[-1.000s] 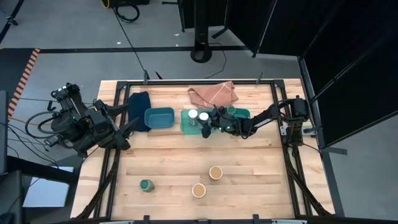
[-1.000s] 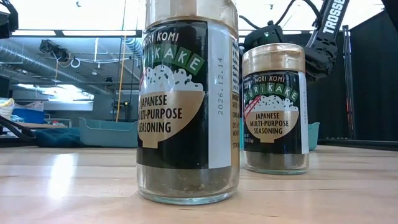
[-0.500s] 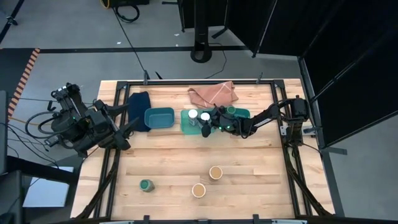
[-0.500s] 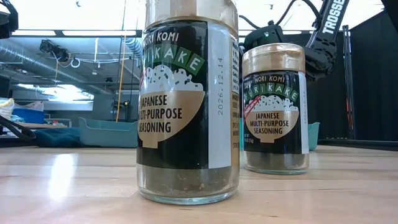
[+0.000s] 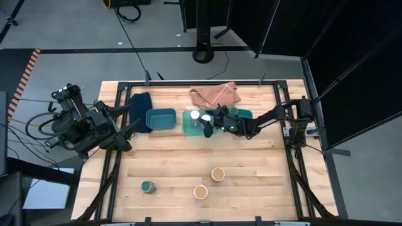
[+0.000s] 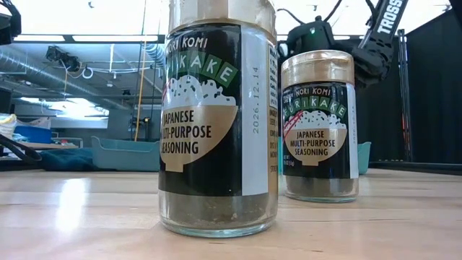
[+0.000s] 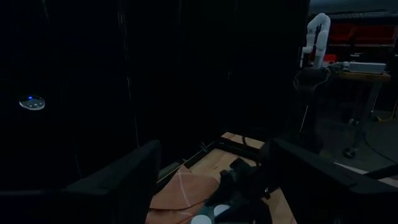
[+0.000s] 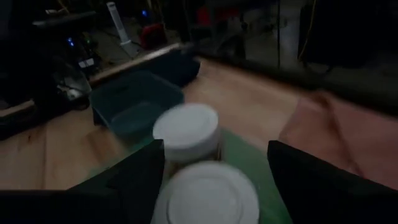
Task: Sort spices by type
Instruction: Put the white seasoning bottle into the transparent green bin, then put the top gold seasoning bottle into the blue bin
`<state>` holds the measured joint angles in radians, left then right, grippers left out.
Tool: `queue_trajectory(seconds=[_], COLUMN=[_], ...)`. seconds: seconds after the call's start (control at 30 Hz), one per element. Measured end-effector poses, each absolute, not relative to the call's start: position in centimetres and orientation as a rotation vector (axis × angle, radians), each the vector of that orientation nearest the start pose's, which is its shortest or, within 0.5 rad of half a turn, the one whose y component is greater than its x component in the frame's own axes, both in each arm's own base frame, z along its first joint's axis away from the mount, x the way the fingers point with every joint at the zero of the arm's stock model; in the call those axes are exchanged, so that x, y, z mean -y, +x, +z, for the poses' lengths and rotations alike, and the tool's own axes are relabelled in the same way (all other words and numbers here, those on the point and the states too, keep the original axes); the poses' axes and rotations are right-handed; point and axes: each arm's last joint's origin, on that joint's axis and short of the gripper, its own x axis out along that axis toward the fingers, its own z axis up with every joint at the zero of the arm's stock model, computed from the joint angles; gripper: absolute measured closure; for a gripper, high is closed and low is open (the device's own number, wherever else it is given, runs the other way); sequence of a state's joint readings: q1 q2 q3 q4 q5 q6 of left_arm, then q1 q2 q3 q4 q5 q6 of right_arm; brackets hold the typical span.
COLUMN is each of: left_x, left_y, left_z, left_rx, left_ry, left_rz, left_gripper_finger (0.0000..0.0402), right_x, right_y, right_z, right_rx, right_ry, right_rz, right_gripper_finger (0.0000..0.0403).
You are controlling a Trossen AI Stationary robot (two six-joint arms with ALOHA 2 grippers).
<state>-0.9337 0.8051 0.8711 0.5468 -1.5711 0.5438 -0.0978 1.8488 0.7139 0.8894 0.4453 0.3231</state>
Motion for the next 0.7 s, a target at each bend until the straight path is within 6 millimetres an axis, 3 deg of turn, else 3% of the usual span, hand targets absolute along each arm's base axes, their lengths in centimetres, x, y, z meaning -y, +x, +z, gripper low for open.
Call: queue_trajectory(seconds=[0.2,0.4,0.57,0.7], left_x=[9.0,9.0,9.0,9.0], left_y=[10.2,10.2,10.2,10.2], left_z=[40.9,40.9,40.9,40.9], left_rx=[0.022,0.022,0.022,0.022], left_ry=[-0.067,-0.067,-0.066,-0.066], left_rz=[0.637,0.637,0.637,0.637], left_gripper_finger=[0.0094,0.0094,0.0094,0.0094], right_x=[4.6,3.7,1.8,-0.7], right_y=[33.4,31.9,29.5,27.5], right_z=[16.6,22.1,26.6,28.9], right_rx=[-0.095,0.044,0.118,0.123], right_ry=[0.192,0.123,0.064,0.048], right_rz=[-0.566,-0.528,-0.468,-0.378], right_gripper_finger=[0.0109,0.0107,0.0107,0.0107])
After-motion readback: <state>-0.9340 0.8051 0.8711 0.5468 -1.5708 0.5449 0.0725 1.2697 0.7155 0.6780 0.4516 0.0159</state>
